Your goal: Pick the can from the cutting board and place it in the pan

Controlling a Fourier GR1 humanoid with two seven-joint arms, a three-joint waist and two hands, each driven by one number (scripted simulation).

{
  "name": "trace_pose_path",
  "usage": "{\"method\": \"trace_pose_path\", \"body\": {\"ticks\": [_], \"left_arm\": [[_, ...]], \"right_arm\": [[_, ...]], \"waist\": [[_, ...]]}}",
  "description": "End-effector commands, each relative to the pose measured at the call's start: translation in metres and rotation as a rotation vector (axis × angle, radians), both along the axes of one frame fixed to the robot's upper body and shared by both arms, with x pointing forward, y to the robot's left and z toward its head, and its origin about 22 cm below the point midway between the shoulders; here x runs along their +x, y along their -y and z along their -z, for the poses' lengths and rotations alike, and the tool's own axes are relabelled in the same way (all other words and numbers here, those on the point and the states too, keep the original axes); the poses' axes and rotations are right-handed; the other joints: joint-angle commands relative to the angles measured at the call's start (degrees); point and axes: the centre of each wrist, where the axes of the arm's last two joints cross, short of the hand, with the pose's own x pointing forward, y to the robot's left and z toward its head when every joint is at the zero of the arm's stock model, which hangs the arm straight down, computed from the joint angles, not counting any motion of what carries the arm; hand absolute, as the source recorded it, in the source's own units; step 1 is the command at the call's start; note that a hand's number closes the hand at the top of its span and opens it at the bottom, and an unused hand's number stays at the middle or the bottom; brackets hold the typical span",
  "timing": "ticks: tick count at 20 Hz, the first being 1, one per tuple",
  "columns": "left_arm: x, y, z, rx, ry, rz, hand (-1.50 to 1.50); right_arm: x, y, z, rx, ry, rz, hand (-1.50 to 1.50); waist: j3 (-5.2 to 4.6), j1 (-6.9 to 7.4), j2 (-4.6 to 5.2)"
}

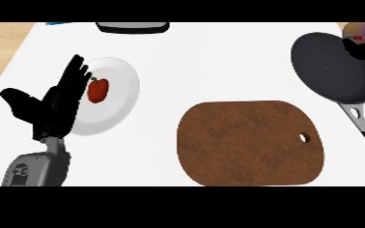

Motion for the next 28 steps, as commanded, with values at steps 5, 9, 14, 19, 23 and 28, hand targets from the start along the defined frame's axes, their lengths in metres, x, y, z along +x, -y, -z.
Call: {"method": "trace_pose_path", "body": {"ticks": [5, 9, 14, 19, 23, 28], "left_arm": [[0.004, 0.001, -0.006, -0.002, 0.010, 0.008, 0.00], [0.004, -0.001, -0.002, 0.002, 0.025, 0.027, 0.00], [0.001, 0.003, -0.014, 0.005, 0.030, 0.049, 0.00], [0.011, 0.009, -0.012, -0.011, 0.022, 0.045, 0.00], [0.009, 0.027, -0.006, -0.023, 0.018, 0.047, 0.00], [0.000, 0.002, -0.005, -0.011, 0.017, 0.027, 0.00]], "right_arm": [[0.006, 0.043, 0.055, 0.066, -0.005, -0.089, 1.50], [0.004, 0.048, 0.078, 0.033, -0.054, -0.089, 1.50], [0.000, 0.052, 0.096, 0.104, -0.174, -0.002, 1.50], [-0.009, 0.060, 0.109, 0.264, -0.226, 0.059, -1.50], [-0.005, 0.059, 0.103, 0.288, -0.241, 0.018, -1.50], [-0.024, 0.078, 0.113, 0.463, -0.008, -0.042, -1.50]], "waist": [[0.11, 1.20, 0.49], [0.15, 1.92, 0.87], [0.22, 2.87, 1.07], [0.30, 2.84, 1.44], [0.29, 2.76, 1.24], [0.37, 2.05, 0.88]]}}
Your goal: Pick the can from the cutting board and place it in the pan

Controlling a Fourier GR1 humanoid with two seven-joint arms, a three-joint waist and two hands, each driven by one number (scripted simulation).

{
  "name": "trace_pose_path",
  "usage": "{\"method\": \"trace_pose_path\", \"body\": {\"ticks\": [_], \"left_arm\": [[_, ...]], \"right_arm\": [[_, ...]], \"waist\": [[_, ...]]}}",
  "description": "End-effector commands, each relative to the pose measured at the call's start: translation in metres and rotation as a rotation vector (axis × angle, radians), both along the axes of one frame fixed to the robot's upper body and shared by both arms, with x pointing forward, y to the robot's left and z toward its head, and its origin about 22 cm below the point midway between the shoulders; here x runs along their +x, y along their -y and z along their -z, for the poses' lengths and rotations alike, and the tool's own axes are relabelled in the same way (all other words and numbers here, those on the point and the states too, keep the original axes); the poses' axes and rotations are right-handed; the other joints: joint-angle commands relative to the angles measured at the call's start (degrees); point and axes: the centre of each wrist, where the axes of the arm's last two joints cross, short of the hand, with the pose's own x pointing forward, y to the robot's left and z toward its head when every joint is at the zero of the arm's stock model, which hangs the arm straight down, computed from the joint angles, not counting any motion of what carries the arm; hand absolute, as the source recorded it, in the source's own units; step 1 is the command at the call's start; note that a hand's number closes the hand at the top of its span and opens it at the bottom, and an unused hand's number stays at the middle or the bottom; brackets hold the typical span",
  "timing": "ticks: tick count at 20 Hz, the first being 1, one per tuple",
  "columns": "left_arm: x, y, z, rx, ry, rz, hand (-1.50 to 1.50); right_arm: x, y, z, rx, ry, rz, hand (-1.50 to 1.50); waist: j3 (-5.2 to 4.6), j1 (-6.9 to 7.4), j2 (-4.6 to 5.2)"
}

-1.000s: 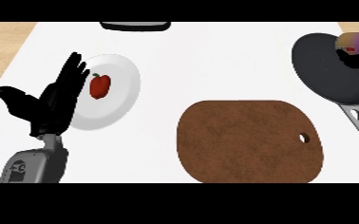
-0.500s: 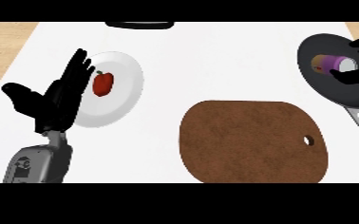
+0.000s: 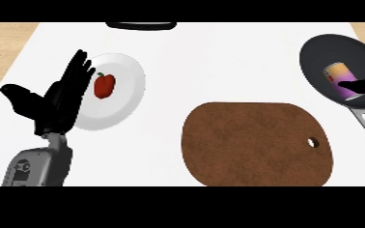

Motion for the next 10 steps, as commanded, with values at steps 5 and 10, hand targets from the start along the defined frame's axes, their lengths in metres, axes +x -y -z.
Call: {"method": "trace_pose_path", "body": {"ticks": [5, 10], "left_arm": [[-0.011, -0.012, -0.007, 0.015, 0.018, -0.018, 0.00], [-0.009, -0.009, 0.000, 0.010, -0.007, -0.032, 0.00]], "right_arm": [[-0.026, 0.041, -0.017, 0.338, 0.229, 0.021, -1.50], [-0.071, 0.086, -0.024, 0.501, 0.318, -0.016, -1.50]], "waist": [[0.02, -0.71, -0.56], [-0.02, -2.05, -0.73]]}}
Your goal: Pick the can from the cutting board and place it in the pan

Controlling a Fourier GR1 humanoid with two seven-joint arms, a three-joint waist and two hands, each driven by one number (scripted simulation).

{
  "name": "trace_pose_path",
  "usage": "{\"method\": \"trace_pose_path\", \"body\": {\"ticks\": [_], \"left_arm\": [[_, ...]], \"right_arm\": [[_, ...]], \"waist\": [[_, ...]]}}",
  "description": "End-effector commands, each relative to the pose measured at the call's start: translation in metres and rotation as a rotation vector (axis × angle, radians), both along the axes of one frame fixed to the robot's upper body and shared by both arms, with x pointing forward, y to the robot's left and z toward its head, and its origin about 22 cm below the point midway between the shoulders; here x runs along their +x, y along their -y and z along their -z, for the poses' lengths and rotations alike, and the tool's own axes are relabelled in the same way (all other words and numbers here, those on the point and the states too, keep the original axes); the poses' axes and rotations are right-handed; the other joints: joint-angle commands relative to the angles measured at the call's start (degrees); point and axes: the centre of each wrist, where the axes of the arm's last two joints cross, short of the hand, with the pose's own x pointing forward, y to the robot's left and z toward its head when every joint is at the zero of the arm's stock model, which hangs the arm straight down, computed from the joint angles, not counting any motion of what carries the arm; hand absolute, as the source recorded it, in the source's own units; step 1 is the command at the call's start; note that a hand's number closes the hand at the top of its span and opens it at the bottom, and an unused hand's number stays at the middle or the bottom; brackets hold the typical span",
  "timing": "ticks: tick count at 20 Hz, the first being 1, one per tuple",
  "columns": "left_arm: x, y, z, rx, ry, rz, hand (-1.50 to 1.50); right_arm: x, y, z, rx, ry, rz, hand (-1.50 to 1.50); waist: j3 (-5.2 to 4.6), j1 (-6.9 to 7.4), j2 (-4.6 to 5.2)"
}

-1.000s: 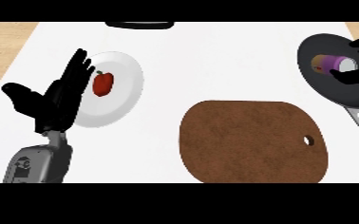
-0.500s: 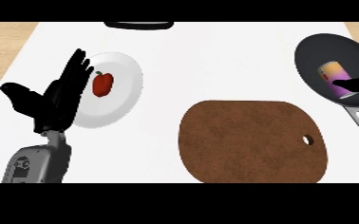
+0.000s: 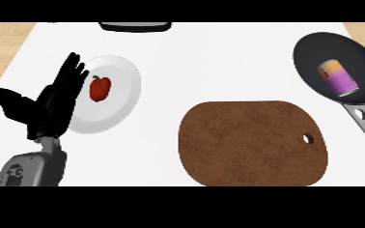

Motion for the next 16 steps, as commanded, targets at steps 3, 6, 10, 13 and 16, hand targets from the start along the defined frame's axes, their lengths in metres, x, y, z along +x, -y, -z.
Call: {"method": "trace_pose_path", "body": {"ticks": [3, 6, 10, 13, 16], "left_arm": [[-0.006, -0.006, 0.013, -0.007, -0.007, -0.019, 0.00], [0.002, -0.005, -0.007, -0.011, 0.003, -0.009, 0.00], [0.000, -0.003, -0.002, -0.005, -0.001, -0.001, 0.00], [-0.005, -0.004, 0.012, -0.013, -0.011, -0.014, 0.00], [-0.002, 0.012, -0.009, -0.011, -0.012, 0.000, 0.00]], "right_arm": [[-0.057, 0.048, -0.007, 0.174, 0.134, -0.092, -1.50], [-0.080, 0.063, -0.010, 0.229, 0.113, -0.151, -1.50], [-0.112, 0.071, 0.012, 0.176, 0.124, -0.154, -1.50], [-0.123, 0.080, 0.003, 0.185, 0.133, -0.136, -1.50], [-0.130, 0.076, 0.019, 0.156, 0.110, -0.133, -1.50]], "waist": [[-0.02, -1.04, -0.20], [0.10, -0.52, -0.11], [0.08, -0.68, -0.16], [-0.01, -0.71, -0.32], [0.08, -0.54, -0.42]]}}
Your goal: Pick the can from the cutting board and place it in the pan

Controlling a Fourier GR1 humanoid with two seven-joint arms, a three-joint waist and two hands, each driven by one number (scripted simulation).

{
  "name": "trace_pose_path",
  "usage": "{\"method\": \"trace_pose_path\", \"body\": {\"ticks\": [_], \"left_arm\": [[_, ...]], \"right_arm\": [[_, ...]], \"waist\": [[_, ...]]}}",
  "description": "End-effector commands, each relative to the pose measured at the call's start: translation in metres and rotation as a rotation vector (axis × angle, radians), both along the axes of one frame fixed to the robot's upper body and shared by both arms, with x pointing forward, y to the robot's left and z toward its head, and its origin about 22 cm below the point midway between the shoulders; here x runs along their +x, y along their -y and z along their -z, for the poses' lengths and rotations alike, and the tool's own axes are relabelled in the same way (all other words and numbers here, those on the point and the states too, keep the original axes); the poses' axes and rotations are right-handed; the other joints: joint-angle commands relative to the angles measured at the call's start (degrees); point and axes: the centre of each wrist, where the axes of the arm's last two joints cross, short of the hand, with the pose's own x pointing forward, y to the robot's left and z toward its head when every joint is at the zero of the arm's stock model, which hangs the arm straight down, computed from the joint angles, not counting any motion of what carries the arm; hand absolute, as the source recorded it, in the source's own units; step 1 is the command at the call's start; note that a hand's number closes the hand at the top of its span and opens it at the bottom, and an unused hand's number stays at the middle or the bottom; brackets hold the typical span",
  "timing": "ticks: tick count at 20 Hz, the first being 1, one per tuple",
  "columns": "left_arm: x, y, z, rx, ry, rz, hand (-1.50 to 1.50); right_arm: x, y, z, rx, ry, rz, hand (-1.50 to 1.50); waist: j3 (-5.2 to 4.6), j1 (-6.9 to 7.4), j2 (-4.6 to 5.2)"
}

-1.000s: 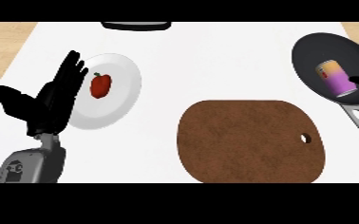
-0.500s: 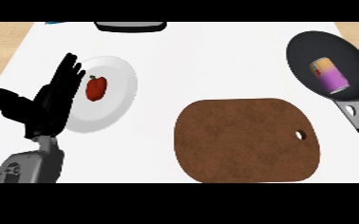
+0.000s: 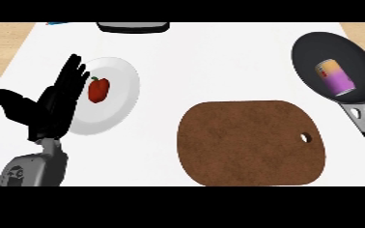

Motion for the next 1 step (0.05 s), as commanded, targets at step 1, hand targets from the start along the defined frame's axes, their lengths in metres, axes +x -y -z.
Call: {"method": "trace_pose_path", "body": {"ticks": [1], "left_arm": [[-0.0087, -0.0047, 0.0141, 0.014, 0.002, -0.011, 0.00]], "right_arm": [[-0.0117, 0.0001, 0.0124, 0.004, 0.044, -0.054, -1.50]], "waist": [[-0.07, 0.17, -0.10]]}}
